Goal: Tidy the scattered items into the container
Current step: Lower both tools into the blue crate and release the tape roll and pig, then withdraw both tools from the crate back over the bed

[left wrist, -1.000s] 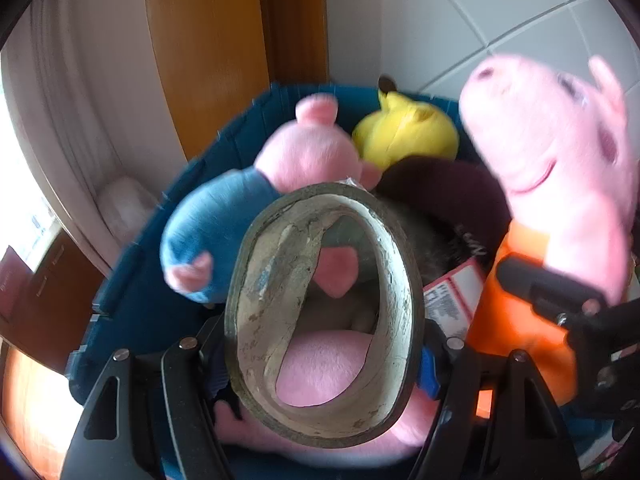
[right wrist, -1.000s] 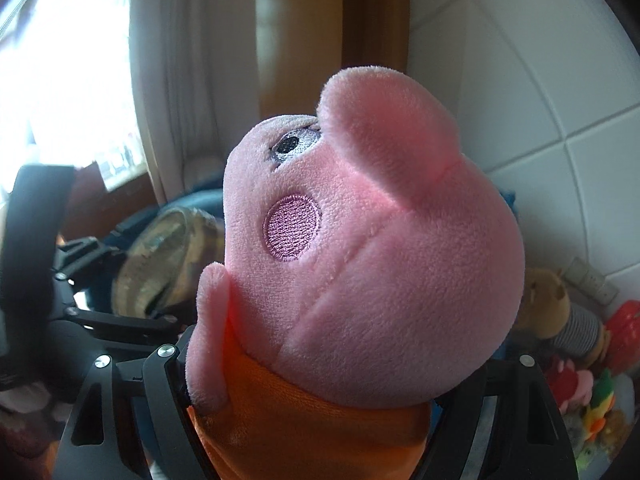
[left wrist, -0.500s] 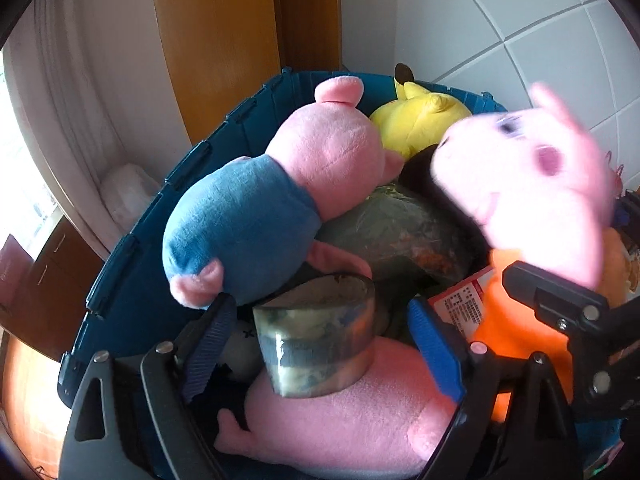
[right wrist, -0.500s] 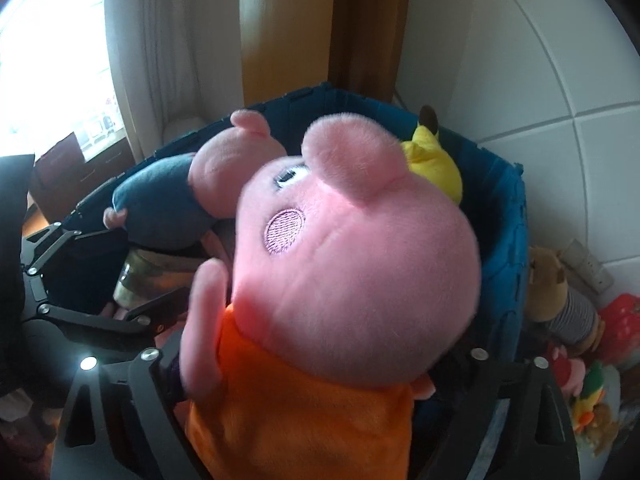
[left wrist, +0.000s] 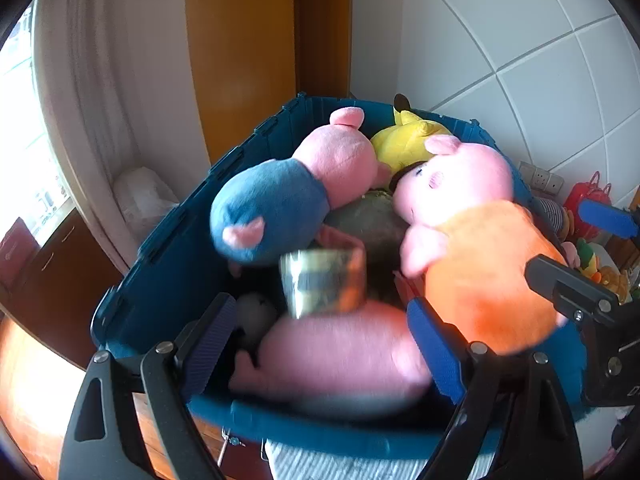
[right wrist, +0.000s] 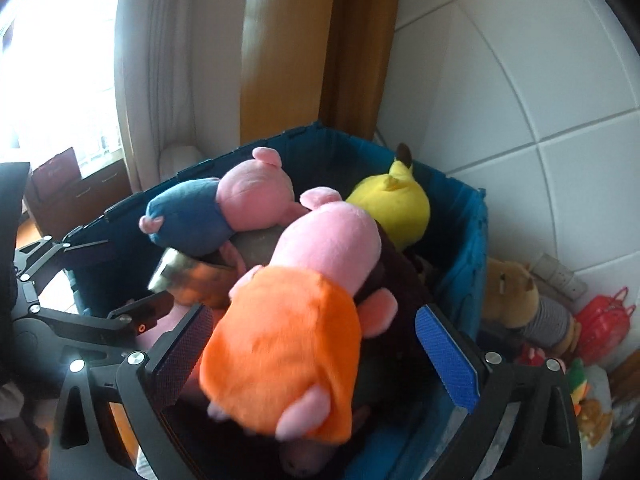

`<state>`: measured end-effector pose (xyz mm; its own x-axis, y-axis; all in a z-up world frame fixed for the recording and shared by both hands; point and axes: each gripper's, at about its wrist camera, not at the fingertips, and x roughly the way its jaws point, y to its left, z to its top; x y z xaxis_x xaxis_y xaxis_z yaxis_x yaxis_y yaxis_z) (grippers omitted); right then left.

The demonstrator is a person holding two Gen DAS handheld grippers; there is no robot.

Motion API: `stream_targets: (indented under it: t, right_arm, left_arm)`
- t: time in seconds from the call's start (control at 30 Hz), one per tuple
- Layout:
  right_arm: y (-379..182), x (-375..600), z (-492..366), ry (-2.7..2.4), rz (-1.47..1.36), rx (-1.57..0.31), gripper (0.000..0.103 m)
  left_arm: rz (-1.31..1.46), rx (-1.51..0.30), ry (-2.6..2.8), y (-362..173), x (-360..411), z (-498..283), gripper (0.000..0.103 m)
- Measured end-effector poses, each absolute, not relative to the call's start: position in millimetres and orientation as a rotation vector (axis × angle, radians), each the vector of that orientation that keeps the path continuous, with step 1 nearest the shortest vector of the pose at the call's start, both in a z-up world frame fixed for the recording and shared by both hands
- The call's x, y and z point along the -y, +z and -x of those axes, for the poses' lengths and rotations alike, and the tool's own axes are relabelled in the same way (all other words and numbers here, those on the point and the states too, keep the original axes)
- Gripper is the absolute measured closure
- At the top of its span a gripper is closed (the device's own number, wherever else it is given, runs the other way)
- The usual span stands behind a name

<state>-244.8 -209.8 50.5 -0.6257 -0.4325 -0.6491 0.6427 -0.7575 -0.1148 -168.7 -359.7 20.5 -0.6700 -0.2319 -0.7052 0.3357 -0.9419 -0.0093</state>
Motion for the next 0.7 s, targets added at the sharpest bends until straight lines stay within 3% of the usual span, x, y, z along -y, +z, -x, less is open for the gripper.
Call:
stream_targets:
  t: [0.7]
  right_arm:
    - [22,123,110,-2.491,-0.819,-0.276,0.000]
  left_arm:
    - [-1.009,-0.184,-2.703,3,294,58,0.015]
